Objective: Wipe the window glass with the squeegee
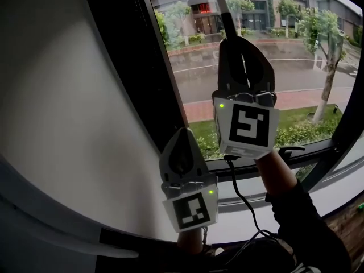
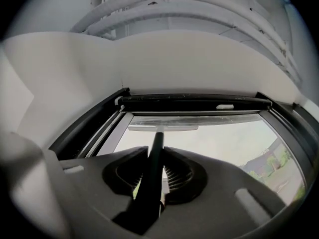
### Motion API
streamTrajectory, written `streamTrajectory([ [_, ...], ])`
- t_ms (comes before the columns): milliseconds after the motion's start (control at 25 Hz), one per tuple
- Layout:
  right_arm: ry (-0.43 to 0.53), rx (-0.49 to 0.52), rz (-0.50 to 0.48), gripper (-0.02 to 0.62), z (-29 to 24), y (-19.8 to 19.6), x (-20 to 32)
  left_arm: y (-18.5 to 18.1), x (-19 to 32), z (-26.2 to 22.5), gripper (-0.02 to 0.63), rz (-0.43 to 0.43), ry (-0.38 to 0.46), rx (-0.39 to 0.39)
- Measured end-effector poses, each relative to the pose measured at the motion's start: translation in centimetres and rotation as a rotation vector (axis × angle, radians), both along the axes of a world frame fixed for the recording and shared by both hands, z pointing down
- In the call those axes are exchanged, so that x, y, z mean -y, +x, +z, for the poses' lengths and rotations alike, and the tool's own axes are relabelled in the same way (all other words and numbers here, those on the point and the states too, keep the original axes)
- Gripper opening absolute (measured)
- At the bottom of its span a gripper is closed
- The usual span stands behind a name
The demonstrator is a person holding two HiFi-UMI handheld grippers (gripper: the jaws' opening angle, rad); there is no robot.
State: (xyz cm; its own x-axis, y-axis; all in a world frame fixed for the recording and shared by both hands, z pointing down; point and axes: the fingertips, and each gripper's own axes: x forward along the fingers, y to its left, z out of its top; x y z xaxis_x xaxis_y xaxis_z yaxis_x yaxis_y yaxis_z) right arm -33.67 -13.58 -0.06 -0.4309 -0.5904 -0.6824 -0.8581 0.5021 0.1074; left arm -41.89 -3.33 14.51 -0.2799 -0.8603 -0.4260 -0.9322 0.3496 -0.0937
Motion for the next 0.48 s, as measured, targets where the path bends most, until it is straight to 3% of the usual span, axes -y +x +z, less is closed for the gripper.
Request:
streamTrajectory([
  [480, 0.005, -0.020, 0.023, 0.095, 2.0, 0.1, -0.3, -0.1, -0.5, 1.2, 0.000, 0.034, -0.019, -0.001],
])
